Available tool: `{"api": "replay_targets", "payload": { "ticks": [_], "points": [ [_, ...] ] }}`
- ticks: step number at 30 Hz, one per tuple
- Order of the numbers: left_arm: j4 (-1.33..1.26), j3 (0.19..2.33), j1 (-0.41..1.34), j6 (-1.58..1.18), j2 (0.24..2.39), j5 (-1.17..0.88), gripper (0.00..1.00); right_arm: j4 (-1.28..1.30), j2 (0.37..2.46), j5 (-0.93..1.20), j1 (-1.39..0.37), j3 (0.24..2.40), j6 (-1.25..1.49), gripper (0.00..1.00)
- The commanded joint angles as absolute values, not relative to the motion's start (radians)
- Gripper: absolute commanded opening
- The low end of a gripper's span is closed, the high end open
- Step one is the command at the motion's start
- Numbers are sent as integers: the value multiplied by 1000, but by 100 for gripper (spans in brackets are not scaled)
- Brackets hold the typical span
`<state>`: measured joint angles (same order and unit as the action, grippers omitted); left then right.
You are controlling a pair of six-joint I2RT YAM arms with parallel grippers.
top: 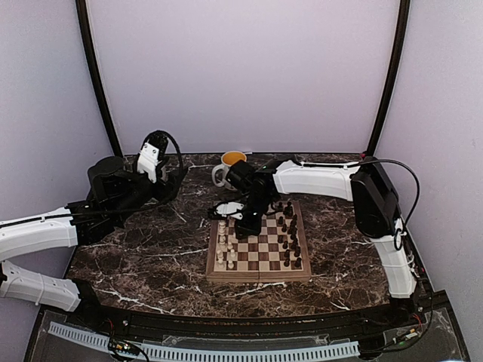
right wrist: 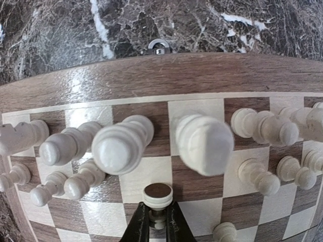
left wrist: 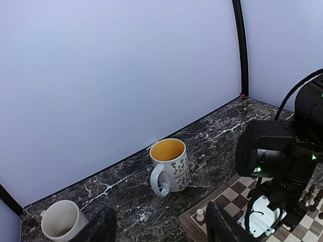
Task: Set up the chess pieces on the board
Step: Pick up the pawn from the chessboard, then pass from the right arm to the left
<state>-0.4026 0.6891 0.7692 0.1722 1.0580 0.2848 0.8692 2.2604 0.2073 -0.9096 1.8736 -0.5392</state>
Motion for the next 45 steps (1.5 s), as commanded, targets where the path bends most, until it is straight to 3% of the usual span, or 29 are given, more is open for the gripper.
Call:
{"api": "replay_targets", "payload": {
  "ticks": [1,6,12,18,24,37,45],
  "points": [
    [-408,690,764,193,1061,249,62,931,2205,270,-901,1830,-535,7],
    [-404,684,764,224,1092,120,63,994,2149,375,-855,1854,-528,7],
    [-361,670,815,453,1138,-144,58,1061,2107,534,-811,1876,-528,8],
    [-293,696,911,610,1220,-80,52,1089,2100,660,-792,1883,-529,9],
    [-239,724,962,715,1291,-91,52,1117,2103,753,-789,1911,-530,9],
    [-274,797,984,773,1428,-92,53,1163,2137,849,-790,1948,-541,10],
    [-329,828,995,802,1487,-27,48,1172,2137,868,-789,1931,-552,11]
  ]
}}
